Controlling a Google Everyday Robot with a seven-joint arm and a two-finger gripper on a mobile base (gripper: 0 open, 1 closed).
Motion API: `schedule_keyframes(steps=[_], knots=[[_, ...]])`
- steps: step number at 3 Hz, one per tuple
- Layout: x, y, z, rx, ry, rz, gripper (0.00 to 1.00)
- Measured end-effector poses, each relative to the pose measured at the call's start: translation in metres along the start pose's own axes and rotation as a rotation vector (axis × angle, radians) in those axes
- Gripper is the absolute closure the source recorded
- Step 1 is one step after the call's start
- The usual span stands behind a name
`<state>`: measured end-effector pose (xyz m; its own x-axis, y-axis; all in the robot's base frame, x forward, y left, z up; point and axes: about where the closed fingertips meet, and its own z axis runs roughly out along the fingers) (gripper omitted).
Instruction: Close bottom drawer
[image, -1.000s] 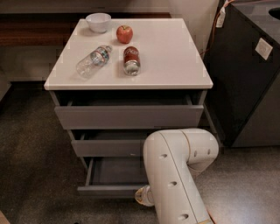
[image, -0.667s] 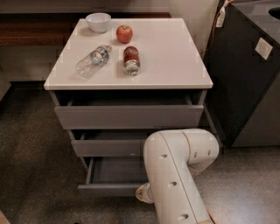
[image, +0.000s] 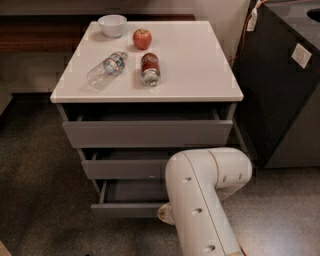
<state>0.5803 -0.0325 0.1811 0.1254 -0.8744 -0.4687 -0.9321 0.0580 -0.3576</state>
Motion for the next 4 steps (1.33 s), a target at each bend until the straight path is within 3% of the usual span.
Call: schedule_keyframes(steps=[4], knots=[[0.030,-0.064,0.011,0.061,0.050,-0.033,1.00]])
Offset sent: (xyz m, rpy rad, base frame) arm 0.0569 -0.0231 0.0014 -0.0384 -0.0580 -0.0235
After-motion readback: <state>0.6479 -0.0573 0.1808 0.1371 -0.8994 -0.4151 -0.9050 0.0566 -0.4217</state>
